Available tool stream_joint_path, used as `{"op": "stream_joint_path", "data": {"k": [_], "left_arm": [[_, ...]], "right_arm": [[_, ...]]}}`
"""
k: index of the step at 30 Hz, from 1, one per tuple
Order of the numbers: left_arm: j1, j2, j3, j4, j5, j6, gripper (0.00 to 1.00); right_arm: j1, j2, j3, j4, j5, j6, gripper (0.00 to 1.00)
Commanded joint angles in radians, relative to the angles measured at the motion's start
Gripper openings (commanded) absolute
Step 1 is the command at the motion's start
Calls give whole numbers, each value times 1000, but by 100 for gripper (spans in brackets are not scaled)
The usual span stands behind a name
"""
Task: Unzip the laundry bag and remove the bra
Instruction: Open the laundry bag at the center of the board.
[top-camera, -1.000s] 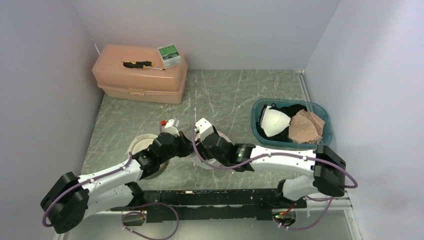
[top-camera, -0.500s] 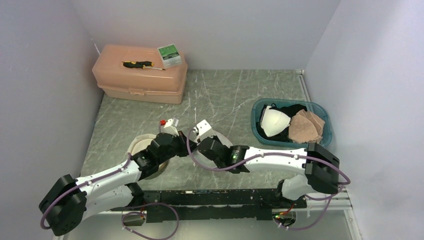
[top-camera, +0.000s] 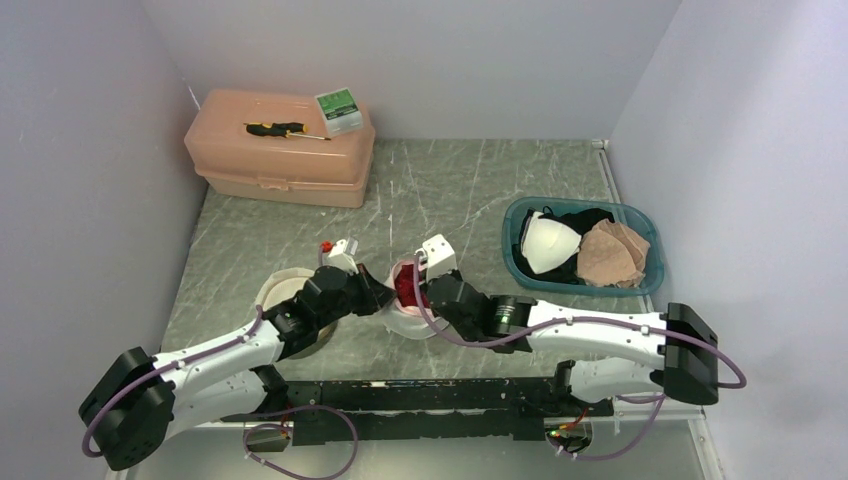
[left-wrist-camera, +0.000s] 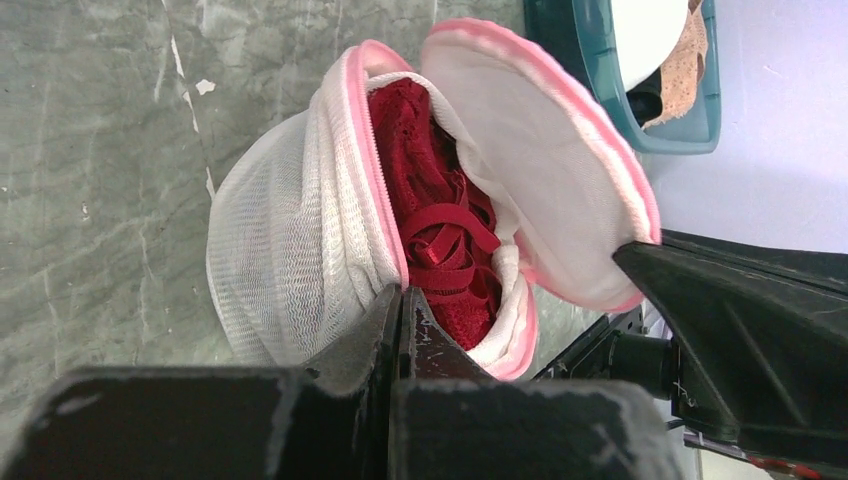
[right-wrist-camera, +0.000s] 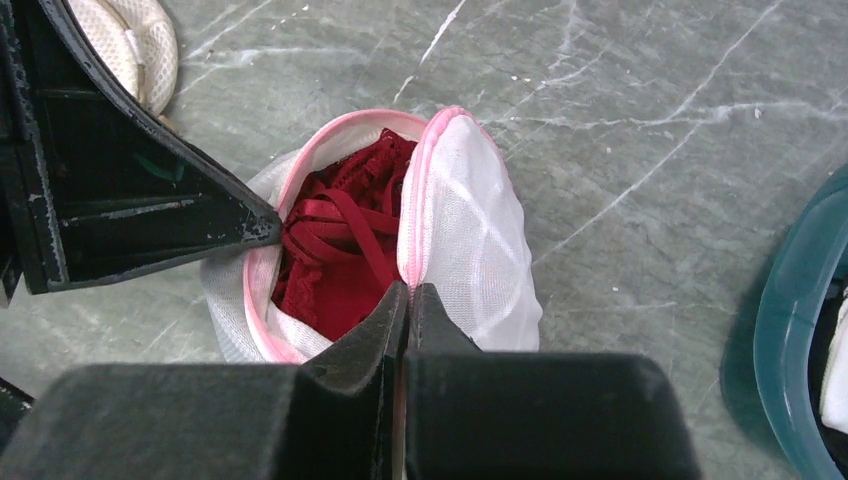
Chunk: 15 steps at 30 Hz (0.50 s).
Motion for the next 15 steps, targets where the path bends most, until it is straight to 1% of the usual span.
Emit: {"op": "stream_joint_path", "data": {"k": [1, 3, 8, 11, 15], "left_arm": [[2, -10, 24, 1, -32, 29, 3], [2, -29, 52, -22, -55, 58, 3], [2, -61, 157, -76, -109, 164, 3], [2, -63, 192, -48, -156, 211, 3], [3, -52, 229, -12, -188, 252, 3]], "right_arm": [[-3, -85, -42, 56, 3, 28, 0], [-28, -138, -54, 99, -36, 11, 0], [-122, -208, -1, 152, -154, -56, 0], [-166, -227, 35, 190, -224, -103, 0], [-189, -260, 76, 253, -304, -178, 0]]}}
